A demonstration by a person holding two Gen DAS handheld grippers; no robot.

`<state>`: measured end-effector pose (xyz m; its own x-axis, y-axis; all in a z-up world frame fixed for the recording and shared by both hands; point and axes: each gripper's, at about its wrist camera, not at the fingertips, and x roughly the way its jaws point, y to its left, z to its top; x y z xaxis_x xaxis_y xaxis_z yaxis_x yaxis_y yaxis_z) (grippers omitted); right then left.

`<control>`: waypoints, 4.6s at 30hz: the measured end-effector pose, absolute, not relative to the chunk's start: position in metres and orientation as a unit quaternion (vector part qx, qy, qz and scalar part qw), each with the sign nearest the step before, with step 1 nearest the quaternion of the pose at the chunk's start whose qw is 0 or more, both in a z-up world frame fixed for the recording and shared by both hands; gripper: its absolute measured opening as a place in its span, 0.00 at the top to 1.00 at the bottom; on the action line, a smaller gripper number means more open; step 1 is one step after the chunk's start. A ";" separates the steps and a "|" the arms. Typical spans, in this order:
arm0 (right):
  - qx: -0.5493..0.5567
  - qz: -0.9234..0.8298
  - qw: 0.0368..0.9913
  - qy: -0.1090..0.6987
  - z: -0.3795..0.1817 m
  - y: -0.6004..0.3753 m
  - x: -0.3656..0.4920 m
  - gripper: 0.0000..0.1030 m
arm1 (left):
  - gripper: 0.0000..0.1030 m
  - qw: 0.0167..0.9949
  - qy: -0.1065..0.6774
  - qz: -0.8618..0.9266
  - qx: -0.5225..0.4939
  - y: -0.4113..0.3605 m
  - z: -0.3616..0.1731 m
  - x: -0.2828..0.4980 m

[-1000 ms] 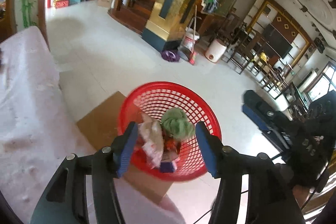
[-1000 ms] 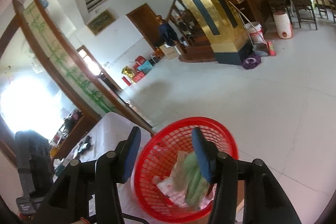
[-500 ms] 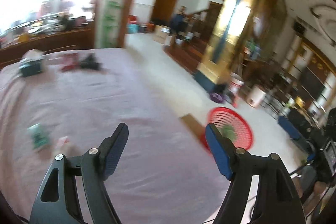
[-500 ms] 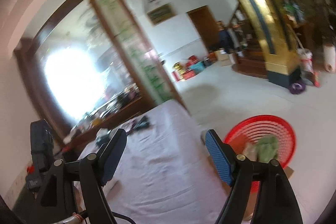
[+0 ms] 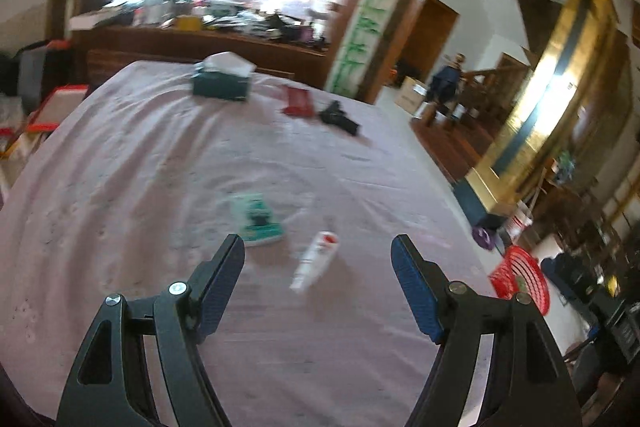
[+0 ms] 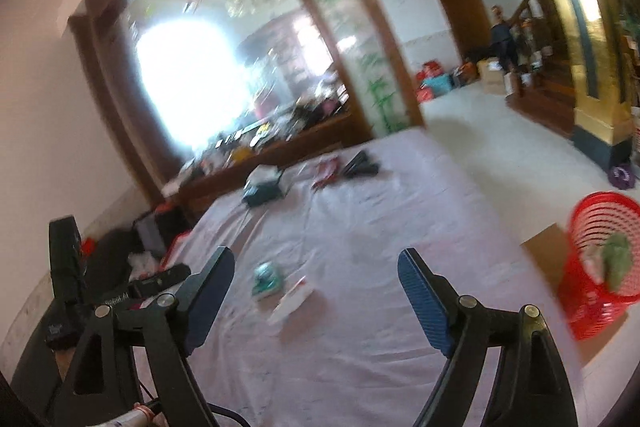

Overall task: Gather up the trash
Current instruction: 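Move both tools back toward the remaining trash on the table, then grasp white bottle with right tool while left tool grasps green snack packet, then carry snack packet and white bottle with both tools over the red wastebasket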

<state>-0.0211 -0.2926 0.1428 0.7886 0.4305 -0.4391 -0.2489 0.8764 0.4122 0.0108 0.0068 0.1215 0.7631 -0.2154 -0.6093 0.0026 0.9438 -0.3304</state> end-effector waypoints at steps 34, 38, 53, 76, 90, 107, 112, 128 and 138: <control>0.154 0.152 0.837 0.503 -0.018 -0.138 0.138 0.44 | 0.28 0.865 0.429 -0.018 -0.259 0.082 0.047 0.077; 0.143 0.156 0.833 0.511 -0.023 -0.135 0.142 0.65 | 0.28 0.857 0.443 -0.021 -0.264 0.075 0.040 0.094; 0.177 0.161 0.862 0.446 0.009 -0.220 0.093 0.65 | 0.28 0.848 0.500 0.032 -0.176 0.008 -0.004 0.188; 0.206 0.150 0.895 0.367 0.061 -0.293 0.031 0.65 | 0.64 0.876 0.472 -0.002 -0.100 -0.029 0.031 0.114; 0.211 0.104 0.923 0.306 0.106 -0.339 -0.049 0.65 | 0.63 0.925 0.356 -0.112 -0.070 -0.107 0.135 0.004; 0.192 0.031 0.958 0.210 0.168 -0.395 -0.145 0.64 | 0.63 0.942 0.268 -0.200 -0.030 -0.176 0.197 -0.064; 0.194 0.014 0.960 0.201 0.170 -0.405 -0.154 0.64 | 0.63 0.941 0.255 -0.221 -0.021 -0.190 0.204 -0.075; 0.198 -0.046 0.962 0.179 0.180 -0.441 -0.178 0.64 | 0.63 0.923 0.253 -0.291 0.004 -0.255 0.207 -0.073; 0.213 -0.075 0.959 0.170 0.179 -0.478 -0.180 0.64 | 0.63 0.898 0.271 -0.346 0.005 -0.299 0.202 -0.054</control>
